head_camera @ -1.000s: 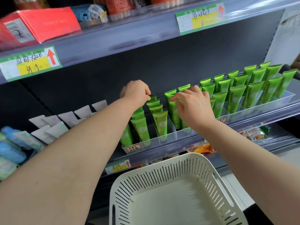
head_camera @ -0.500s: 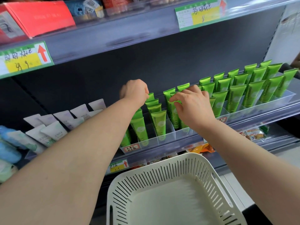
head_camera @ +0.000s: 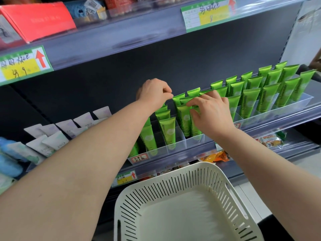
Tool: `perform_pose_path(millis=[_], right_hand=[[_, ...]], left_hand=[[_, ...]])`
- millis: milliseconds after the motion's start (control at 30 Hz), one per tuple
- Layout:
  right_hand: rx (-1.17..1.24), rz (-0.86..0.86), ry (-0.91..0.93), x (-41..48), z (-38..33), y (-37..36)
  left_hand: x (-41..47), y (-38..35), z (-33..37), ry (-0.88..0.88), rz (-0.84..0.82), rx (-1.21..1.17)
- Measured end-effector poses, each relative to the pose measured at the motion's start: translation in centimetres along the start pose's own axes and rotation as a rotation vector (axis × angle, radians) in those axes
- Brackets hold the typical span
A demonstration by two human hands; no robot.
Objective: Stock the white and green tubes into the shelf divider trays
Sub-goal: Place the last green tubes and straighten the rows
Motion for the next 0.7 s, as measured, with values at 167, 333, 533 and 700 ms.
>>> perform_pose_path(millis=[167,333,533,700], right_hand=[[-0.017,-0.013,0.011,-0.2,0.7,0.0],[-0.028,-0.018,0.012,-0.3,1.4,0.2],[-0.004,-0.022,0.027,-0.3,1.5,0.4],[0.032,0.01,0.051,-0.4,1.2,0.2]], left_hand=[[1.0,-1.7,2.0,0.043,-0.082,0.052],[1.3,-2.0,2.6,0.083,-0.017,0.161],[1.7,-1.9,1.5,0.121,0.0,0.178],[1.3,-2.0,1.8,0.088,-0.015,0.123]])
Point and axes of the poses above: each hand's wrist, its own x-axis towards the middle knuckle, its own y-axis out of the back of the hand, z = x × y, the point moved 7 cm from there along x, towards the middle knuckle, and after that the axes turned 14 degrees about x, right-handed, at the moved point
